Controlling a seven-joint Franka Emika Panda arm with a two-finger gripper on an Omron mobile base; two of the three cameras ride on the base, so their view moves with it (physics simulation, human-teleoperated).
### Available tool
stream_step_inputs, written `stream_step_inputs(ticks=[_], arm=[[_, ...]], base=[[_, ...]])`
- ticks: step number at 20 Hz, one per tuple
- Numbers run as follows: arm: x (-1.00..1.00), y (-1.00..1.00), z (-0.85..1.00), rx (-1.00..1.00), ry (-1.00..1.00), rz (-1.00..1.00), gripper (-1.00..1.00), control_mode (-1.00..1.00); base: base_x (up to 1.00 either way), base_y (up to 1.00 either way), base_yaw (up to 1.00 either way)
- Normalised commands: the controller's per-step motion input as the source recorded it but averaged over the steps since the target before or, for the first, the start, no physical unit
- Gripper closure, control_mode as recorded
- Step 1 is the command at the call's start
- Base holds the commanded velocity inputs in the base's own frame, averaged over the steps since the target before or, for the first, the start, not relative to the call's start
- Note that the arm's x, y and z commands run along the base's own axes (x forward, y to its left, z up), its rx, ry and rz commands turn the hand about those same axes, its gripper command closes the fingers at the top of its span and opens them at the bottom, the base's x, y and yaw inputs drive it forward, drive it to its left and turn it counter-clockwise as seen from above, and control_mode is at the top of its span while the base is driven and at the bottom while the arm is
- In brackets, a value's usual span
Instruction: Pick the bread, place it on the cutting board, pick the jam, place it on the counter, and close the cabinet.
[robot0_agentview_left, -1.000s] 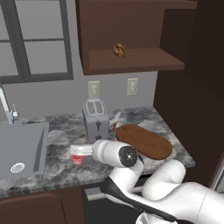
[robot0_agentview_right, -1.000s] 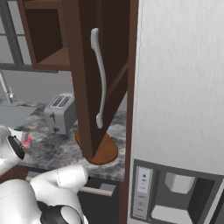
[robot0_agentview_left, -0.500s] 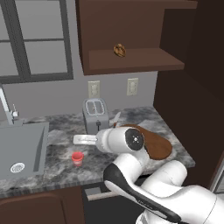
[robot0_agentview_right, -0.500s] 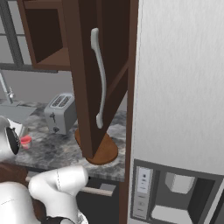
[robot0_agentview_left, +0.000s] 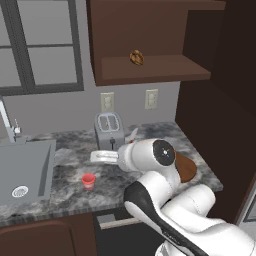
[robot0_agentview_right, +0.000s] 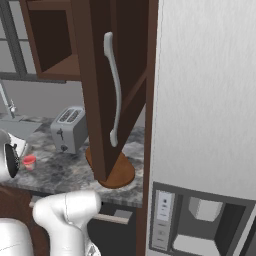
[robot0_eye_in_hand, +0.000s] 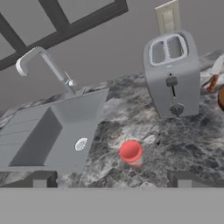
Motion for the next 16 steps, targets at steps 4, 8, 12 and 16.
stream_step_inputs(ticks=[4, 8, 12, 16], arm=[[-0.22, -0.3, 0.0, 0.0, 0.0, 0.0, -1.0, -1.0], [-0.2, -0.34, 0.0, -0.02, 0.0, 0.0, -1.0, -1.0], [-0.16, -0.34, 0.0, -0.07, -0.03, 0.0, -1.0, -1.0], [-0.13, -0.27, 0.0, -0.12, -0.05, -0.03, -1.0, -1.0]], base=[[0.0, 0.0, 0.0], [0.0, 0.0, 0.0], [0.0, 0.0, 0.0], [0.0, 0.0, 0.0]])
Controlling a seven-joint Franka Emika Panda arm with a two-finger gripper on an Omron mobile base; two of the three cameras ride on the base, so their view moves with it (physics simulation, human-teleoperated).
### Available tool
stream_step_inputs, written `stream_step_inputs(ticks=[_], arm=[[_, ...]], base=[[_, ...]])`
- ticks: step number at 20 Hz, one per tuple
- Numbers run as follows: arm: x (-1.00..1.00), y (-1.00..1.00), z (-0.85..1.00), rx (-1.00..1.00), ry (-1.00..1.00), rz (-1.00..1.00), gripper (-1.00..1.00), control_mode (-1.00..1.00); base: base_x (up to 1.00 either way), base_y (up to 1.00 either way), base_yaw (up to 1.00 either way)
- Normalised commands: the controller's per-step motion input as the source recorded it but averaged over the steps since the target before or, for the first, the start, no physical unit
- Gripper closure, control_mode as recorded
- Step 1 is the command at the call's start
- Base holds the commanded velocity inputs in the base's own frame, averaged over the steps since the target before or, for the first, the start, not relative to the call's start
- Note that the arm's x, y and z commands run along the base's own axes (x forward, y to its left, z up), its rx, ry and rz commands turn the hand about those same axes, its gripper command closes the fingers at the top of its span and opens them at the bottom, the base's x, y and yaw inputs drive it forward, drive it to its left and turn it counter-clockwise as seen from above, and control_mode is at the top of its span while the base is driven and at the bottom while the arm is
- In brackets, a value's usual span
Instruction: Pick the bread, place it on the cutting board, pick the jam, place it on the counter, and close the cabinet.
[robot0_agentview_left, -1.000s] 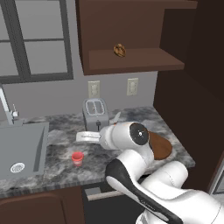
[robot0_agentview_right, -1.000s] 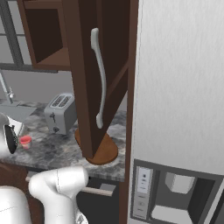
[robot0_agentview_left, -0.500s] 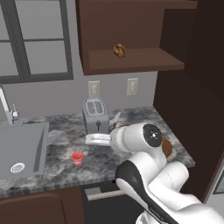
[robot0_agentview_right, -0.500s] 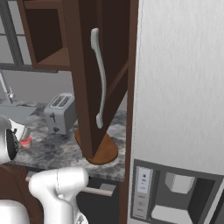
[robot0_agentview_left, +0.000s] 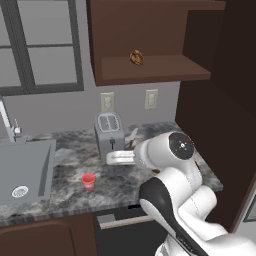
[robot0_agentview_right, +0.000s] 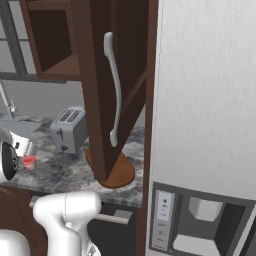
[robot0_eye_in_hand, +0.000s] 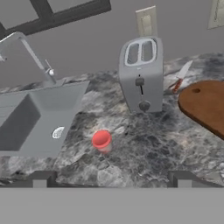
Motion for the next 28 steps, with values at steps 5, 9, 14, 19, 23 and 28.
stream_step_inputs(ticks=[5, 9, 14, 19, 23, 28], arm=[[-0.1, -0.26, 0.0, -0.09, -0.04, -0.04, -1.0, -1.0], [-0.03, -0.3, 0.06, -0.01, -0.02, -0.02, -1.0, -1.0], [0.0, -0.29, 0.2, 0.0, 0.0, 0.0, -1.0, -1.0], [0.0, -0.22, 0.13, 0.0, 0.0, 0.0, -1.0, -1.0], [0.0, -0.11, 0.0, -0.02, 0.0, -0.02, -1.0, -1.0], [0.0, -0.13, 0.04, -0.02, 0.0, -0.02, -1.0, -1.0]], base=[[0.0, 0.0, 0.0], [0.0, 0.0, 0.0], [0.0, 0.0, 0.0], [0.0, 0.0, 0.0], [0.0, 0.0, 0.0], [0.0, 0.0, 0.0]])
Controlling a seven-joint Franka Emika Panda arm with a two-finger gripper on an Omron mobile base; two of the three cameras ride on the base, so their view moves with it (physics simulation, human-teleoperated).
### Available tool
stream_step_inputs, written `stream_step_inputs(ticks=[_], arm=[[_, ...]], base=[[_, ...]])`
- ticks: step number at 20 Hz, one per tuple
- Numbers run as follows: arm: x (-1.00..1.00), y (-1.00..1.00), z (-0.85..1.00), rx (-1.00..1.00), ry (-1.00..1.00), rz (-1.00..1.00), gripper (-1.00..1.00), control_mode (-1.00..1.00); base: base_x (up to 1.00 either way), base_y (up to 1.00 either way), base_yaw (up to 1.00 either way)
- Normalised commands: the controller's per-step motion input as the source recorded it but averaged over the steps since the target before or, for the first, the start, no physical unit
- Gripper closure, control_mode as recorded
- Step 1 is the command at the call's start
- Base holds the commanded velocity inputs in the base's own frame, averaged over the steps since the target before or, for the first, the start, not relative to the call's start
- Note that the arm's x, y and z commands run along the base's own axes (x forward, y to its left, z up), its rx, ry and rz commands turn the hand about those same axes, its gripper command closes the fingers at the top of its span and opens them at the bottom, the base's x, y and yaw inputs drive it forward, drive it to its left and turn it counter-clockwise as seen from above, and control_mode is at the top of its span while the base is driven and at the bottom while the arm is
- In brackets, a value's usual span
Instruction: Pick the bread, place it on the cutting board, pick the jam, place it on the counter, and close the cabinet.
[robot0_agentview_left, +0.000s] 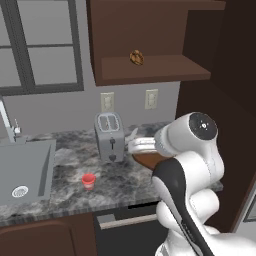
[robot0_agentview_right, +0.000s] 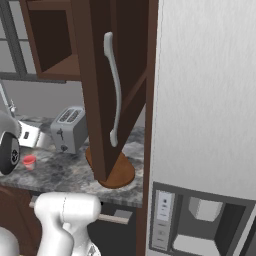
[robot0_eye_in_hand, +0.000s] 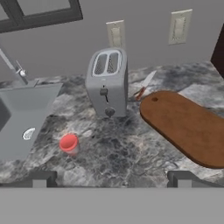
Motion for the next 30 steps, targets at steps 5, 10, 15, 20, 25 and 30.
stream_step_inputs(ticks=[5, 10, 15, 20, 25, 30], arm=[[0.0, -0.16, 0.11, 0.0, 0.0, -0.03, -1.0, -1.0], [0.0, -0.11, 0.15, 0.0, 0.0, -0.01, -1.0, -1.0], [0.0, -0.04, 0.11, -0.02, 0.0, -0.01, -1.0, -1.0], [-0.01, -0.06, 0.13, -0.02, -0.02, 0.0, -1.0, -1.0], [0.0, -0.05, 0.13, -0.04, -0.07, 0.0, -1.0, -1.0], [-0.09, -0.09, 0.2, 0.0, -0.05, 0.0, -1.0, -1.0]], base=[[0.0, 0.0, 0.0], [0.0, 0.0, 0.0], [0.0, 0.0, 0.0], [0.0, 0.0, 0.0], [0.0, 0.0, 0.0], [0.0, 0.0, 0.0]])
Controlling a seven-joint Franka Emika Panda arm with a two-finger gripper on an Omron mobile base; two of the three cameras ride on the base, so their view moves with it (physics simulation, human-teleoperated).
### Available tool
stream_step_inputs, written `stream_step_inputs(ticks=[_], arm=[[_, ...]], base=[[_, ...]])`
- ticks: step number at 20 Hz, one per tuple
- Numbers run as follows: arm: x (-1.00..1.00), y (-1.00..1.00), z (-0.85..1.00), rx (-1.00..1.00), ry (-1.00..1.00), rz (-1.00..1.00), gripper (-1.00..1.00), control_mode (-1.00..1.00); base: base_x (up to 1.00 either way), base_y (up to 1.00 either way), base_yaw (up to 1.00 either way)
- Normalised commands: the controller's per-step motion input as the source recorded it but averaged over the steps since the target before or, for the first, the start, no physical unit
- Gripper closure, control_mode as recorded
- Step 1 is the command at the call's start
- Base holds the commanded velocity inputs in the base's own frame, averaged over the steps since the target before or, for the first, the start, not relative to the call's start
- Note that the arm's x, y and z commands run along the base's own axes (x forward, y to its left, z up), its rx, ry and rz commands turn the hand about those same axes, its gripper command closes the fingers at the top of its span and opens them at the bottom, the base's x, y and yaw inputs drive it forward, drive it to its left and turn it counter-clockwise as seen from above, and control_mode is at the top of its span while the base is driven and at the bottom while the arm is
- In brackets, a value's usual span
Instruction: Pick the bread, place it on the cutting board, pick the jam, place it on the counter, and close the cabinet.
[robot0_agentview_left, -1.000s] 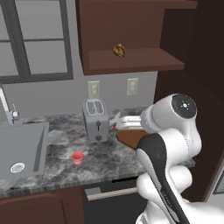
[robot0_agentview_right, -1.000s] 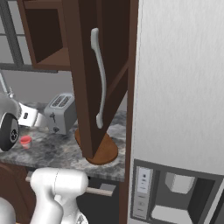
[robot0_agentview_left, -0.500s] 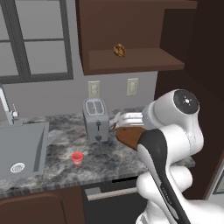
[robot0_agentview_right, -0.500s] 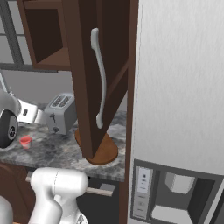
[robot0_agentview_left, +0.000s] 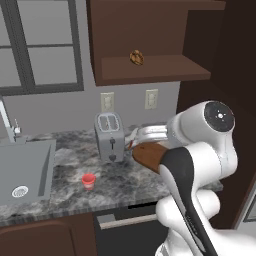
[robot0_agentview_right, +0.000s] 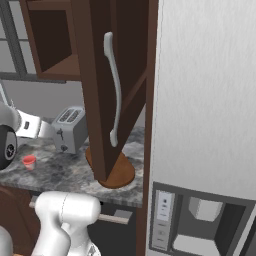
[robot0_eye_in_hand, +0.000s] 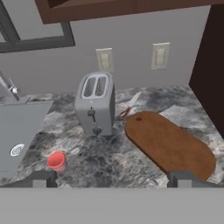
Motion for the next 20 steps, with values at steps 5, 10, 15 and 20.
stream_step_inputs(ticks=[5, 10, 15, 20], arm=[[-0.14, -0.14, 0.3, 0.0, -0.02, 0.0, -1.0, -1.0], [-0.09, -0.17, 0.37, 0.0, 0.0, 0.0, -1.0, -1.0], [-0.05, -0.11, 0.31, 0.0, 0.0, 0.0, -1.0, -1.0], [-0.03, -0.11, 0.2, 0.0, -0.01, 0.0, -1.0, -1.0]], base=[[0.0, 0.0, 0.0], [0.0, 0.0, 0.0], [0.0, 0.0, 0.0], [0.0, 0.0, 0.0]])
